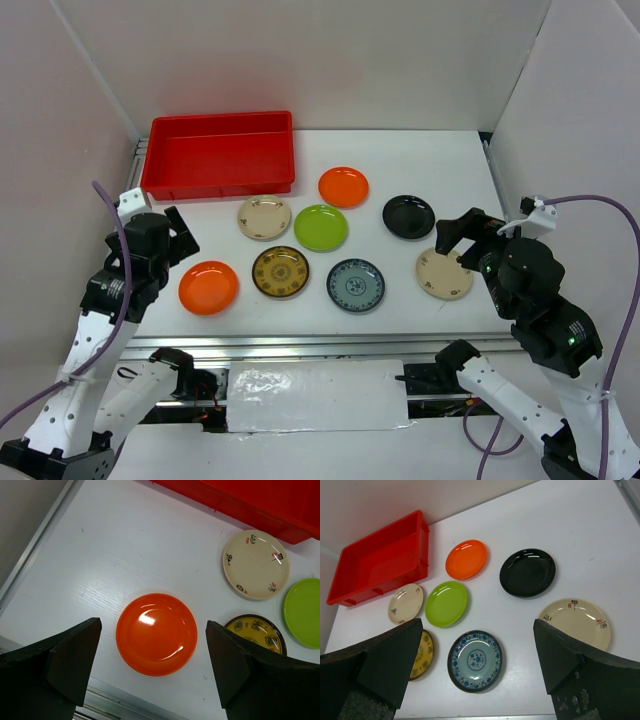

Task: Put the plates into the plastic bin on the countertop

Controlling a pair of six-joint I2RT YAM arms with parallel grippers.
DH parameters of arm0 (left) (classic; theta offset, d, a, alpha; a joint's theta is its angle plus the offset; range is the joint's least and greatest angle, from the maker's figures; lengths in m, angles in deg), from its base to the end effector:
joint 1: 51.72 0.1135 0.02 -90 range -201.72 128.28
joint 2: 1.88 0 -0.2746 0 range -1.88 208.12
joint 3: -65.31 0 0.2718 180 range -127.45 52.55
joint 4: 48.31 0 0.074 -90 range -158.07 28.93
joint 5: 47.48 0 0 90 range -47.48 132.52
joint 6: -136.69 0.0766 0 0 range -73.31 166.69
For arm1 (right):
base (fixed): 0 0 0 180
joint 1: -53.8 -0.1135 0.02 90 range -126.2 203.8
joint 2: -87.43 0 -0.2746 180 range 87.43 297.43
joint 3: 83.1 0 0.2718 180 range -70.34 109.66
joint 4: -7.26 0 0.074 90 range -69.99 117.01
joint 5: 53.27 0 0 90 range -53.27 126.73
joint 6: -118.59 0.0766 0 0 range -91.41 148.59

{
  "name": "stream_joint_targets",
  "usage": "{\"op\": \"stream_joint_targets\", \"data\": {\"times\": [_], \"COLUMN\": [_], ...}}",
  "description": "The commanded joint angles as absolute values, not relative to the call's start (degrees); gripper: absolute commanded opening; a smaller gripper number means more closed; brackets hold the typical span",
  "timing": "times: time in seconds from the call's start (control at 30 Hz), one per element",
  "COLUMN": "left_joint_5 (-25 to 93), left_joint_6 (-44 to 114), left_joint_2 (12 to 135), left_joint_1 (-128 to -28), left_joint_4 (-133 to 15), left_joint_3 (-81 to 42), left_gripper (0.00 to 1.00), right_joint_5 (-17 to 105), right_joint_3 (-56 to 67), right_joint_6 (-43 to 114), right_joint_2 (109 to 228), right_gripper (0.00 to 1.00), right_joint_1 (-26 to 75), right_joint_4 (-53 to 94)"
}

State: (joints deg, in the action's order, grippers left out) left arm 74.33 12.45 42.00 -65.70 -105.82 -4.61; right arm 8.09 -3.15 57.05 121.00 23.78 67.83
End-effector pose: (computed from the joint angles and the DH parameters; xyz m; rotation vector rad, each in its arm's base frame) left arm 0.1892 -0.0055 0.3505 -0.6680 1.9180 0.0626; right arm 0.1185 0.0261 0.4275 0.3261 1.7663 0.2776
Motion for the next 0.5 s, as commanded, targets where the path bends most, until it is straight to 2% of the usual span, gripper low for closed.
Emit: {"op": "stream_joint_targets", "data": {"times": [0.0, 0.17, 0.27, 0.37, 0.47], "left_joint_5": [75.3, 76.36, 71.19, 63.19, 63.25], "left_joint_6": [11.62, 8.2, -0.12, -10.29, -21.83], "left_joint_2": [42.41, 44.26, 45.84, 46.11, 44.53], "left_joint_1": [-65.87, -65.78, -64.91, -63.77, -62.01], "left_joint_4": [-105.1, -108.25, -108.97, -107.74, -110.98], "left_joint_3": [-6.77, -8.26, -6.43, -0.37, 7.1], "left_gripper": [0.99, 0.99, 0.99, 0.99, 0.99], "right_joint_5": [7.99, 11.85, 17.03, 22.29, 25.9], "right_joint_3": [-1.88, -3.02, -5.12, -6.8, -8.29], "right_joint_6": [56.97, 56.01, 54.6, 53.55, 53.46], "right_joint_2": [121.36, 121.19, 120.92, 121.62, 122.85], "right_gripper": [1.0, 1.0, 1.0, 1.0, 1.0], "right_joint_1": [23.39, 23.39, 23.39, 23.48, 23.39], "right_joint_4": [67.56, 65.9, 63.18, 61.24, 59.92]}}
